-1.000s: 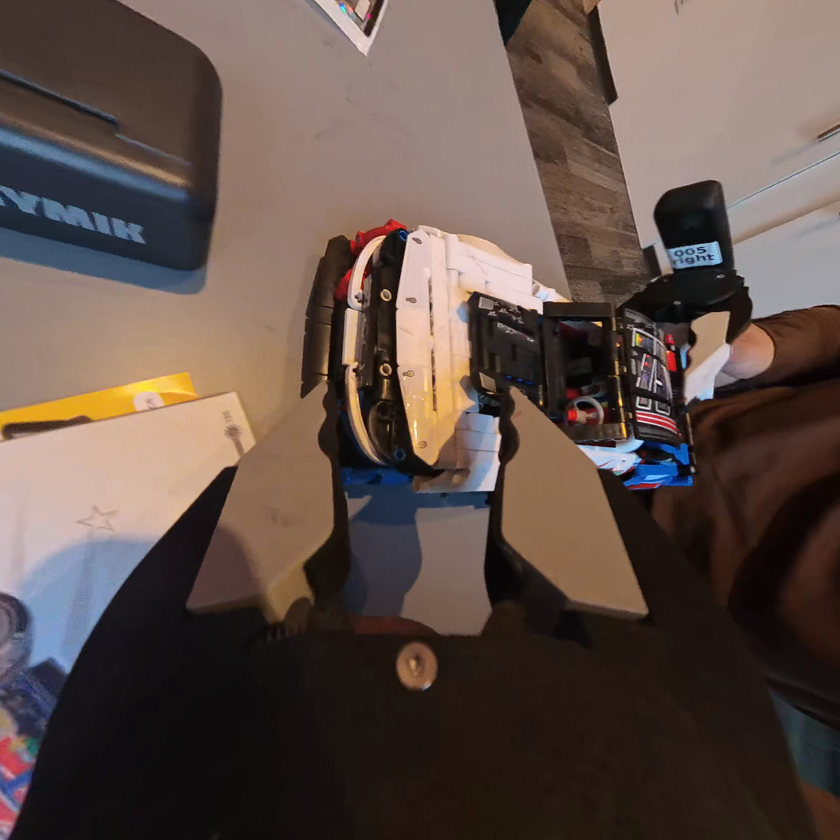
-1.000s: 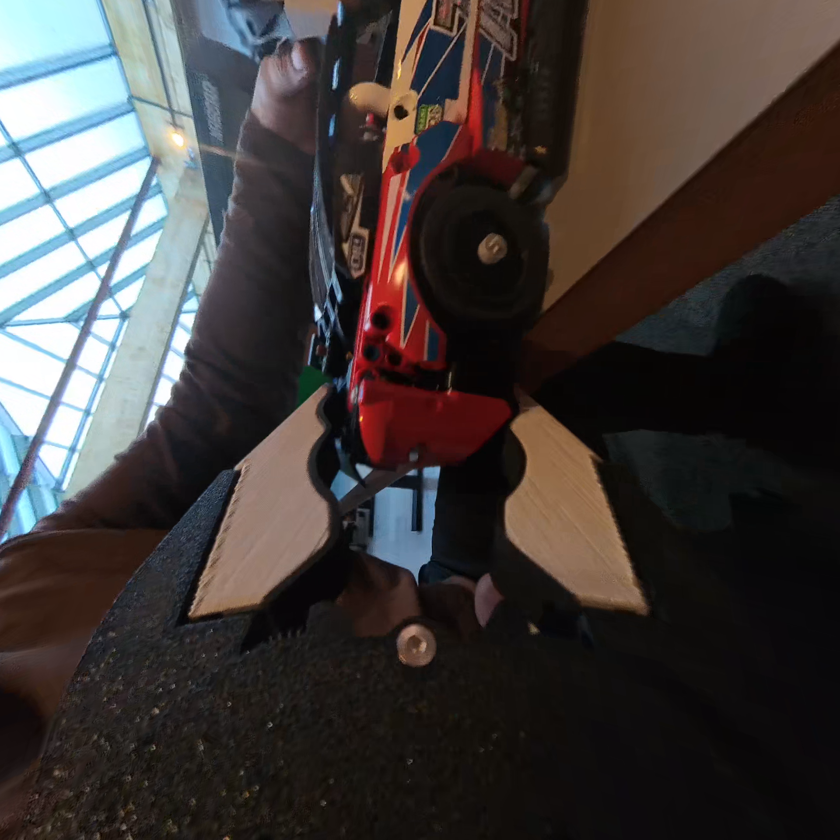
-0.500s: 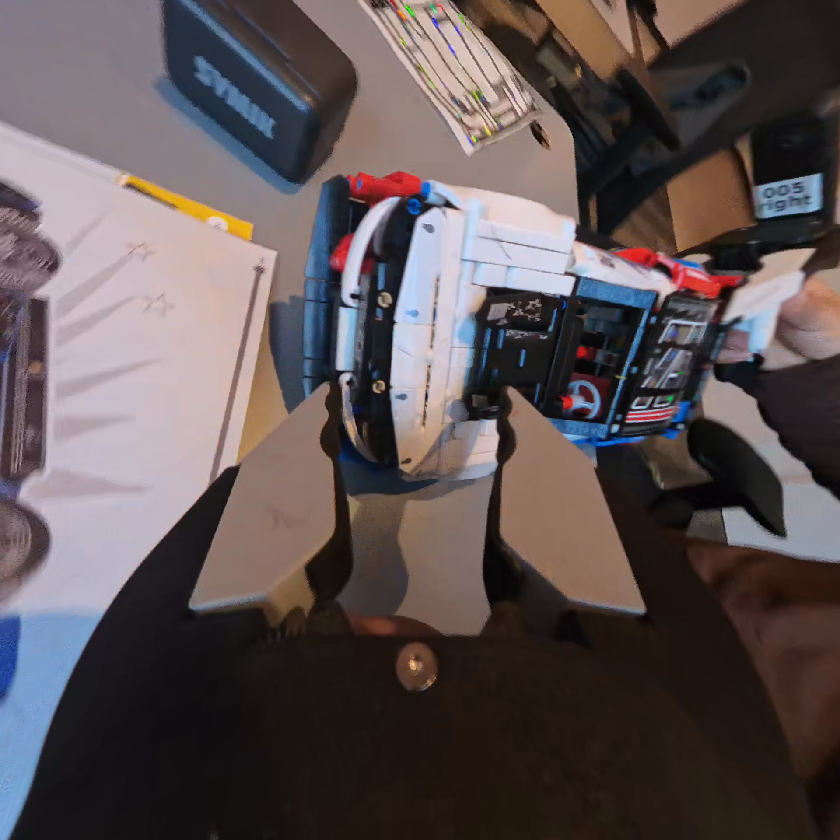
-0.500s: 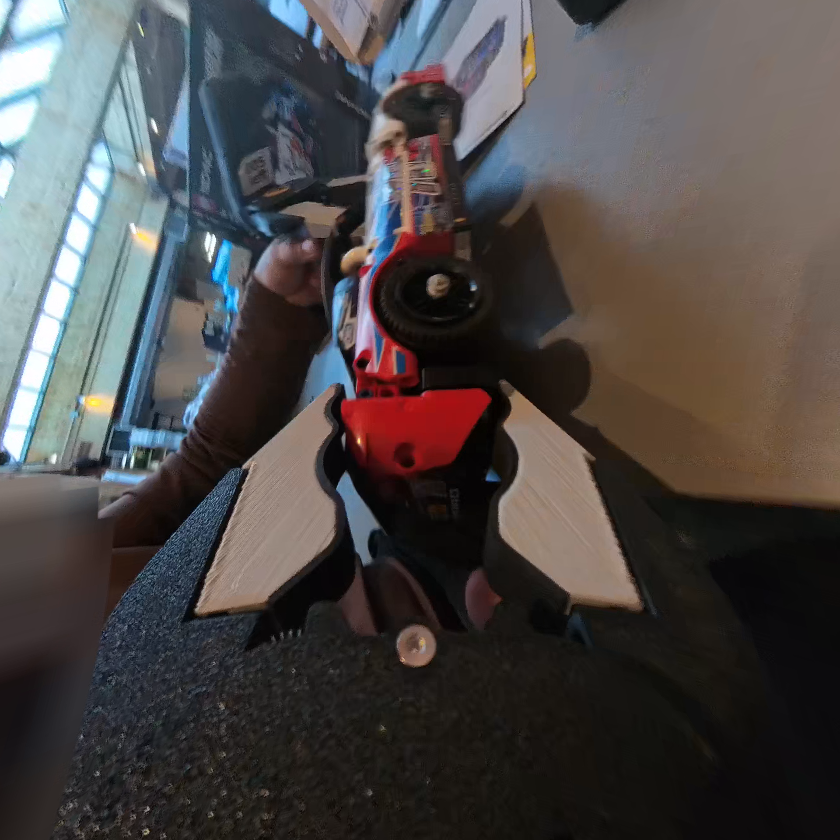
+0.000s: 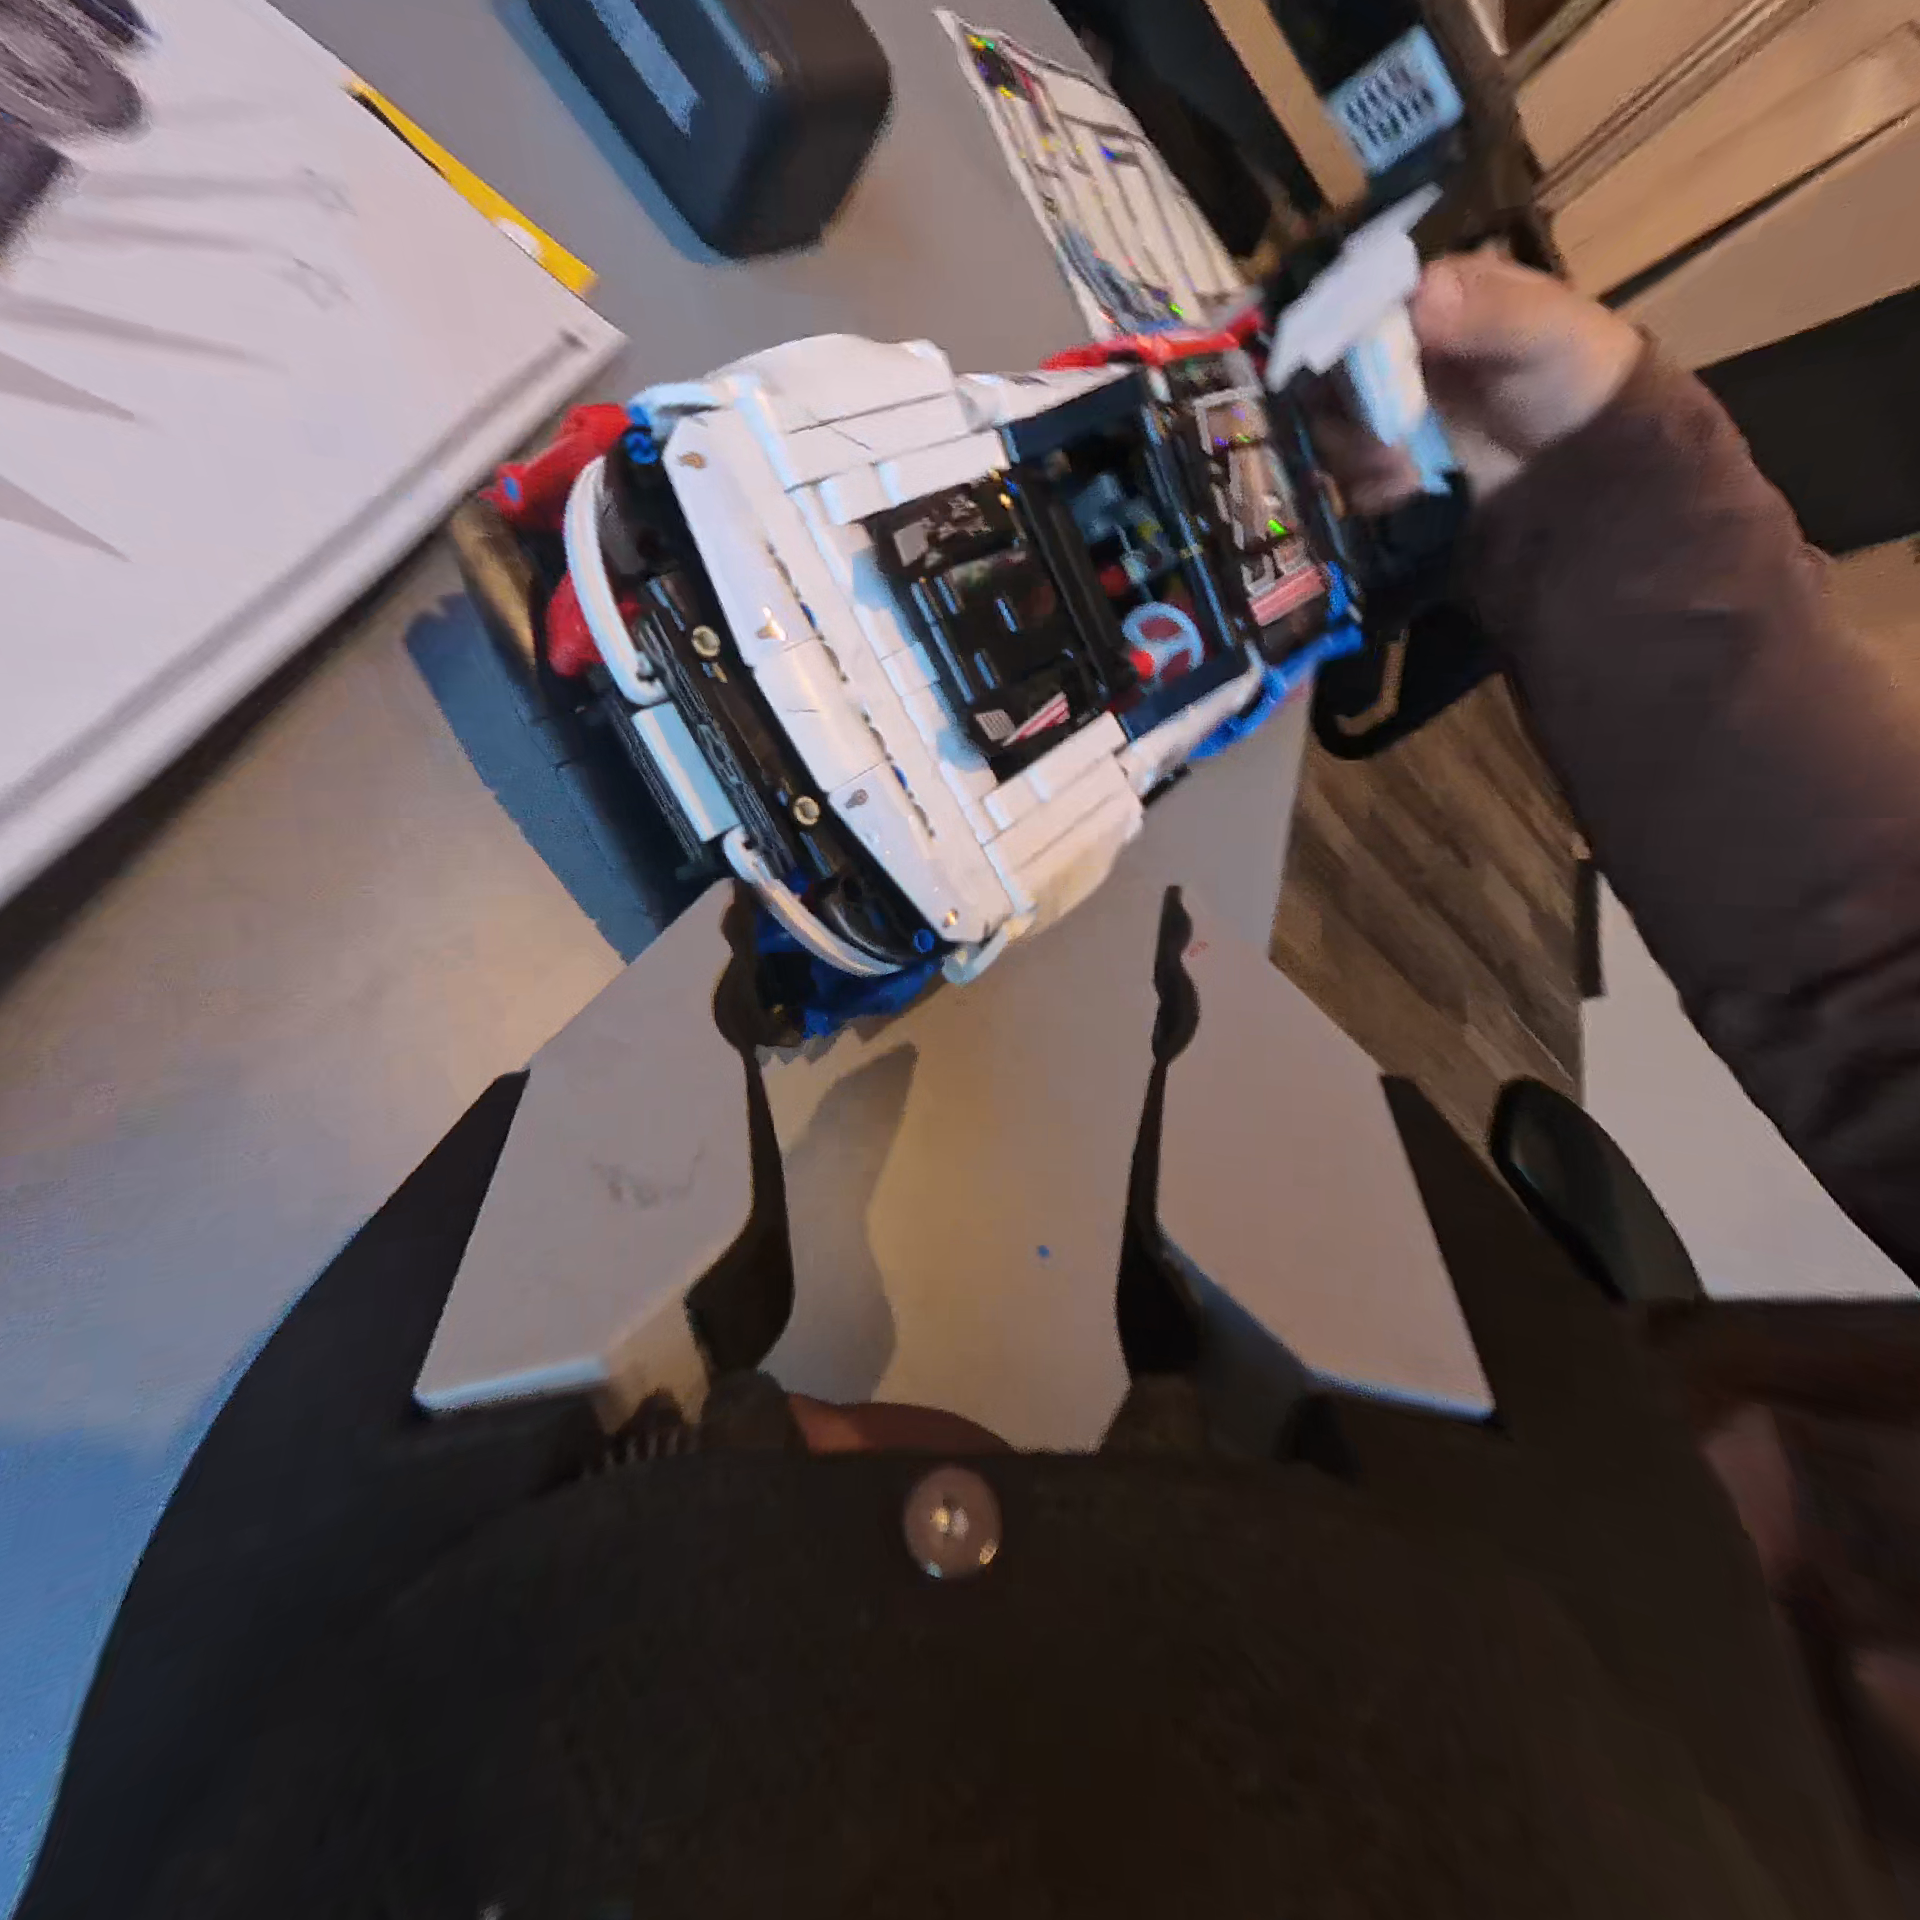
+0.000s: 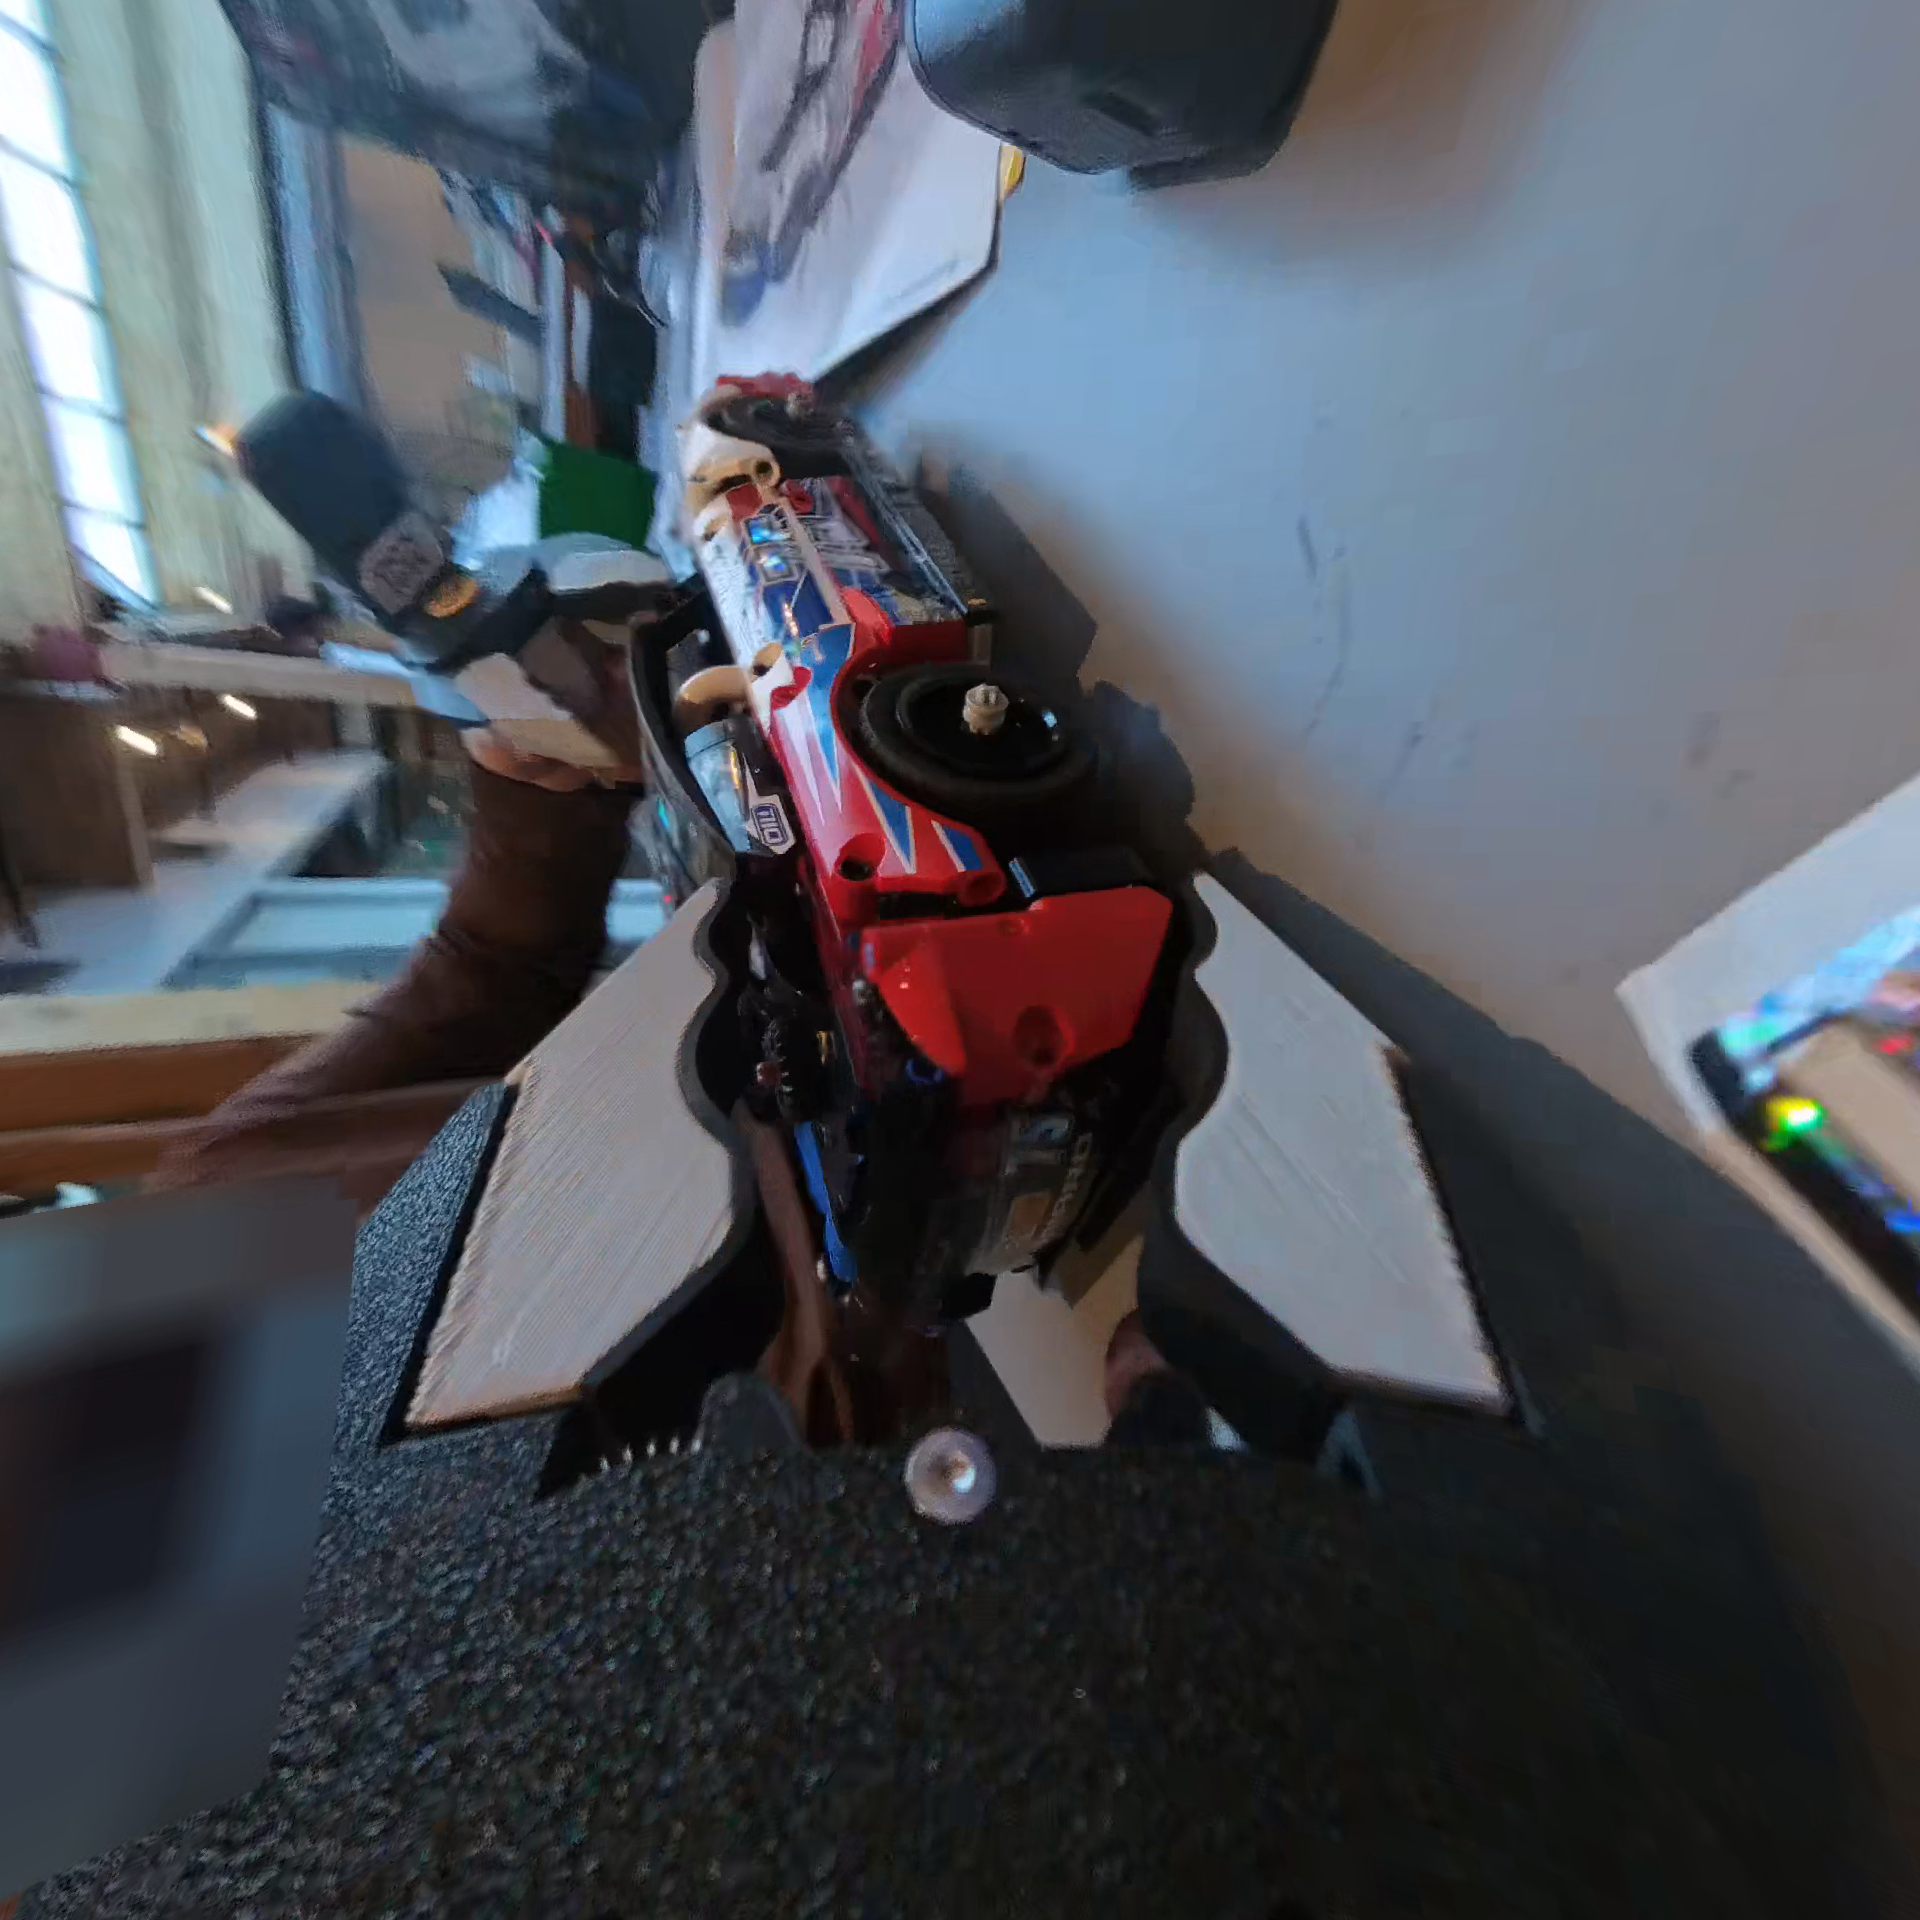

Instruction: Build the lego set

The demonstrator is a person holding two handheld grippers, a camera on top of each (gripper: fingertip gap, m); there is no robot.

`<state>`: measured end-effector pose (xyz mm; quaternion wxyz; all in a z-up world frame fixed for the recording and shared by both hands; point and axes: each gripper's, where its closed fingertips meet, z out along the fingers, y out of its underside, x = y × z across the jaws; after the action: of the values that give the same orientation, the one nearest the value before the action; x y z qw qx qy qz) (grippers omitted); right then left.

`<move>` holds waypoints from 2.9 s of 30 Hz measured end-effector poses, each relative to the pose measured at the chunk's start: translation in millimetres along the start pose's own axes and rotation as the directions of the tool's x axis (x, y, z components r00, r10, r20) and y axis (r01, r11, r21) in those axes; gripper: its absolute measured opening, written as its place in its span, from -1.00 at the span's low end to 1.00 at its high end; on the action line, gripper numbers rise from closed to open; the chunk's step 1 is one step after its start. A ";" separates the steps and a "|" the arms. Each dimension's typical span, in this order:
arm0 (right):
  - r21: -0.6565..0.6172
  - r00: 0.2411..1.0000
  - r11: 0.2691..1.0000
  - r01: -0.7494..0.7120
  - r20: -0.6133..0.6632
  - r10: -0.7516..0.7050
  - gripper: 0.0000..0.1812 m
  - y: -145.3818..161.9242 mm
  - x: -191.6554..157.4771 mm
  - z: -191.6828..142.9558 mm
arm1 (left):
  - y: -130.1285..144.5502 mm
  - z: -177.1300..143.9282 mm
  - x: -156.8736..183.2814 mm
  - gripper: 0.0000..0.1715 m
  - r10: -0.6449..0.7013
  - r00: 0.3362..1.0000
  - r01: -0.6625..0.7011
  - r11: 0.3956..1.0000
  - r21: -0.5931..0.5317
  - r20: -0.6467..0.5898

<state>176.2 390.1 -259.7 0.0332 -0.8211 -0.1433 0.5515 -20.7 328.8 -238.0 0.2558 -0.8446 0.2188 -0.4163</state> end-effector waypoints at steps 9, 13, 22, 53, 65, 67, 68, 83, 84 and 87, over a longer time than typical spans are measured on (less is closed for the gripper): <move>-0.118 0.939 0.967 0.226 -0.238 -0.249 -0.12 -11.1 6.0 -37.4 | -18.1 -49.2 -16.1 -0.18 0.258 0.966 -0.259 0.961 0.096 0.019; -0.089 0.855 0.925 0.370 -0.357 -0.377 -0.17 -7.6 5.9 -50.3 | -18.3 -28.6 -19.1 -0.18 0.335 0.938 -0.333 0.942 0.038 -0.083; -0.049 0.633 0.659 0.751 -0.231 -0.739 -0.24 -31.6 -84.3 -23.7 | -1.0 11.7 -29.1 -0.08 0.448 0.869 -0.467 0.883 -0.051 -0.212; -0.311 0.639 0.639 0.704 -0.115 -0.761 -0.47 -54.7 -104.2 96.1 | 15.5 2.8 -23.1 -0.44 0.645 0.754 -0.652 0.758 -0.018 -0.126; -0.404 0.112 0.379 0.833 -0.548 -0.829 -0.63 75.8 -105.8 123.8 | 37.8 -3.3 1.0 -0.82 0.814 0.576 -0.816 0.577 -0.001 0.073; -0.498 -0.074 0.283 0.820 -0.583 -0.809 -0.68 71.6 -102.9 133.2 | 37.5 0.8 2.7 -0.83 0.825 0.552 -0.830 0.557 -0.017 0.121; -0.547 -0.171 0.236 0.803 -0.592 -0.788 -0.69 67.5 -102.2 136.9 | 36.2 2.6 1.6 -0.82 0.821 0.553 -0.827 0.562 -0.028 0.145; -0.748 -0.548 0.007 0.663 -0.492 -0.676 -0.90 41.4 -89.2 167.1 | 36.8 13.4 -1.0 -0.82 0.777 0.617 -0.776 0.627 -0.067 0.129; -0.741 -0.547 0.005 0.671 -0.499 -0.672 -0.90 41.3 -88.3 167.2 | 37.4 13.7 -0.4 -0.81 0.784 0.606 -0.783 0.617 -0.070 0.133; -0.722 -0.535 0.000 0.692 -0.513 -0.671 -0.91 41.3 -87.0 168.5 | 39.9 15.4 -0.9 -0.79 0.795 0.592 -0.792 0.604 -0.087 0.130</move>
<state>-0.3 309.4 -256.2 0.4885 -0.5795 -0.6268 -0.1809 -14.9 302.2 -271.1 0.4220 -0.6913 0.5551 -0.1895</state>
